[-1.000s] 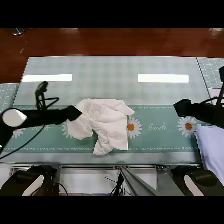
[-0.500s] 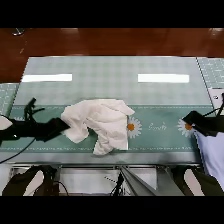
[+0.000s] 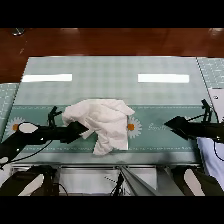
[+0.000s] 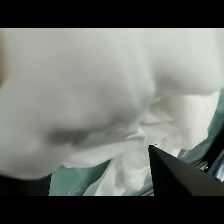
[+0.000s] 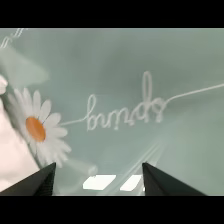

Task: Fold the shirts.

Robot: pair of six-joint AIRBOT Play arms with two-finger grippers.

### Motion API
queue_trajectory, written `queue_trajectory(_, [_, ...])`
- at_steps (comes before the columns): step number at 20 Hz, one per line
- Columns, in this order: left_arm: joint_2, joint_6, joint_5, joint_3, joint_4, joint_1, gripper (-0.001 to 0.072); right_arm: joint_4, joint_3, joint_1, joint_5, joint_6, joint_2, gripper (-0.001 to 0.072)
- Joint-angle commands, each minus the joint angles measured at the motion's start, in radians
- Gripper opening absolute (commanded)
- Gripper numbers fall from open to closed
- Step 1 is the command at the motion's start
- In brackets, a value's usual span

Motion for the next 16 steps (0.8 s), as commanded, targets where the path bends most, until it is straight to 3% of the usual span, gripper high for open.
queue_trajectory(1, [-0.124, 0.027, 0.119, 0.07, -0.047, -0.088, 0.0373, 0.019, -0.006, 0.144, 0.015, 0.004, -0.041, 0.0618])
queue_trajectory(2, [-0.148, 0.061, 0.097, 0.099, -0.045, -0.086, 0.0026, 0.019, -0.006, 0.225, -0.009, 0.023, -0.06, 0.0618])
queue_trajectory(4, [-0.167, 0.12, 0.061, 0.146, -0.045, -0.086, 0.003, 0.03, -0.005, 0.376, -0.071, 0.074, -0.102, 0.0618])
queue_trajectory(12, [-0.166, 0.12, 0.035, 0.191, -0.045, -0.086, 0.003, 0.255, 0.004, 0.748, -0.268, 0.077, -0.314, 0.0618])
queue_trajectory(16, [-0.166, 0.12, 0.024, 0.191, -0.045, -0.086, 0.003, 0.266, 0.063, 0.851, -0.313, 0.078, -0.426, 0.0618])
